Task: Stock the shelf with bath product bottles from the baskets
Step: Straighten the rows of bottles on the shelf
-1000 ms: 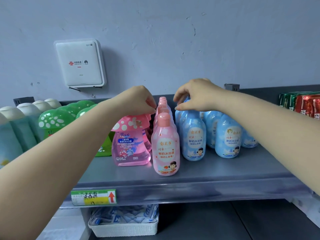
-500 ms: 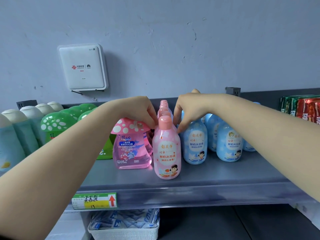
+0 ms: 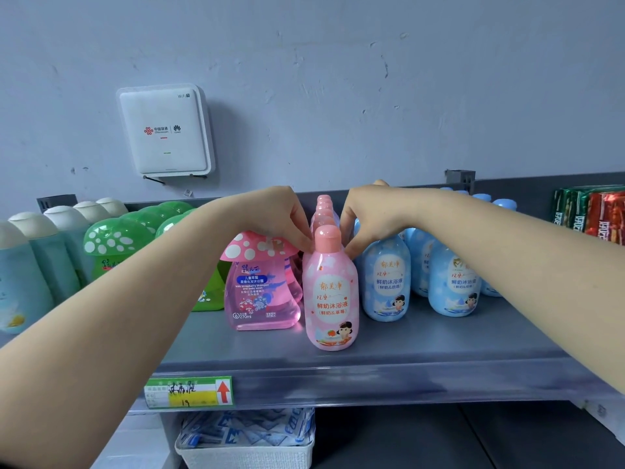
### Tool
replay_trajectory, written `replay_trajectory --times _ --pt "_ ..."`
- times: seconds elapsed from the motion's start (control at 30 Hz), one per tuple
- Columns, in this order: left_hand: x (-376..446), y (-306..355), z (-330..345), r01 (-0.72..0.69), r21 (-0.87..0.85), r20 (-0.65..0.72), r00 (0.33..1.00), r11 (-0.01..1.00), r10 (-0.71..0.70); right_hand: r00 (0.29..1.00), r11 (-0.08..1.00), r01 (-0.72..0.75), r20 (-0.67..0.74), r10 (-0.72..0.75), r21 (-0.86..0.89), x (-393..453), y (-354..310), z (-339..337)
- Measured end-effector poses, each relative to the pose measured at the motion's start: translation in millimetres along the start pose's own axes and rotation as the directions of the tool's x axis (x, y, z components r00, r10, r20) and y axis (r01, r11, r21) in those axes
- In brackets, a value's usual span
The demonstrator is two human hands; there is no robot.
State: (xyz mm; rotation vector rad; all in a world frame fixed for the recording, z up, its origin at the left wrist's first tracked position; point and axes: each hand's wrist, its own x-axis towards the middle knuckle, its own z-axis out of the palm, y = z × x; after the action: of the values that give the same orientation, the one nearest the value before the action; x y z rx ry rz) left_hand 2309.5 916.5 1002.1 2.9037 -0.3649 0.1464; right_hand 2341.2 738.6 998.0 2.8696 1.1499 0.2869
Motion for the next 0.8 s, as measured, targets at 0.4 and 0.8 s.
replay_trajectory --times 0.4,0.8 --pt "-24.1 0.2 -10.8 -0.084 -0.004 -0.149 0.985 0.996 0.082 0.996 1.000 -0.006 -0.086 0.006 -0.006 -19.9 -3.3 -20.3" --pt "-47.4 12.2 12.4 -0.136 0.073 -0.073 0.987 0.988 0.141 0.995 0.997 0.068 -0.076 -0.070 -0.029 -42.4 -21.0 -5.6"
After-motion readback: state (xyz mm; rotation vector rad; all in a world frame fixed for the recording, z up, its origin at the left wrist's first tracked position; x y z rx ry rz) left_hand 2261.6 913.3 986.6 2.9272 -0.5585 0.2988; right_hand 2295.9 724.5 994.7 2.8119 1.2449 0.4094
